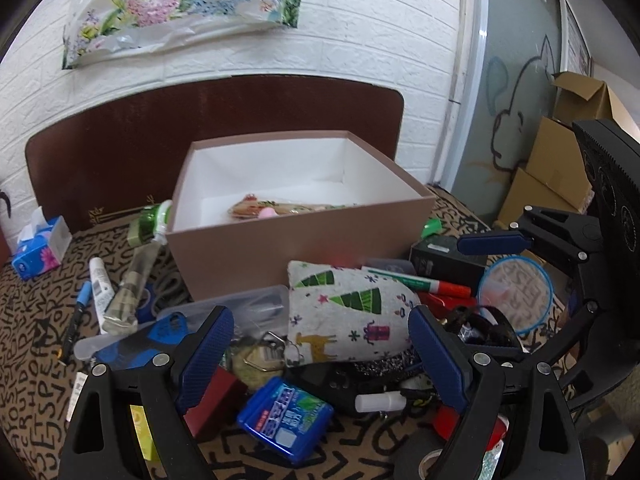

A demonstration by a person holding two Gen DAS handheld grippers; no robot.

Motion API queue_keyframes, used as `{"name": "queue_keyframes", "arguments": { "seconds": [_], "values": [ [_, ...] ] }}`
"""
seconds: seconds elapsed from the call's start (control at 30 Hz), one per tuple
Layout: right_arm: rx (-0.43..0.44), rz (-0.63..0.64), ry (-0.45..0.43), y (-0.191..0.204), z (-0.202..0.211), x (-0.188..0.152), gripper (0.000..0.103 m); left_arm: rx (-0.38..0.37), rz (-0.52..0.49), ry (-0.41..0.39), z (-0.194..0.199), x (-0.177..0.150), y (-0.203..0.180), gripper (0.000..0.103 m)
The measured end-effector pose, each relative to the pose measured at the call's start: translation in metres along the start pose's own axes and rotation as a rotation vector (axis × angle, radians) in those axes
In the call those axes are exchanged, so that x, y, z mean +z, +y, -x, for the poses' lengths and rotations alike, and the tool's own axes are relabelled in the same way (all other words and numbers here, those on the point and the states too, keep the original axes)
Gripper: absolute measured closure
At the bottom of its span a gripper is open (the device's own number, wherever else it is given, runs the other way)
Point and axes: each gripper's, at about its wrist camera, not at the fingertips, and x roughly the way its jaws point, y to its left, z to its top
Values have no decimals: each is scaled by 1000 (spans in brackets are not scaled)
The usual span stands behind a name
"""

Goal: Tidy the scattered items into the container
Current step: 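Move both tools back to the Christmas-tree cloth pouch on the pile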

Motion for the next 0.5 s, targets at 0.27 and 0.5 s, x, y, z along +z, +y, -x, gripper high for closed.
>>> {"name": "queue_keyframes", "arguments": {
  "seconds": [0.27, 0.5],
  "values": [
    [11, 0, 35, -9, -10, -10, 16, -44, -34, 53, -16, -5, -5, 12],
    [21, 1, 48, -12, -15, -16, 16, -83, -28, 89, -26, -9, -3, 12]
  ]
}}
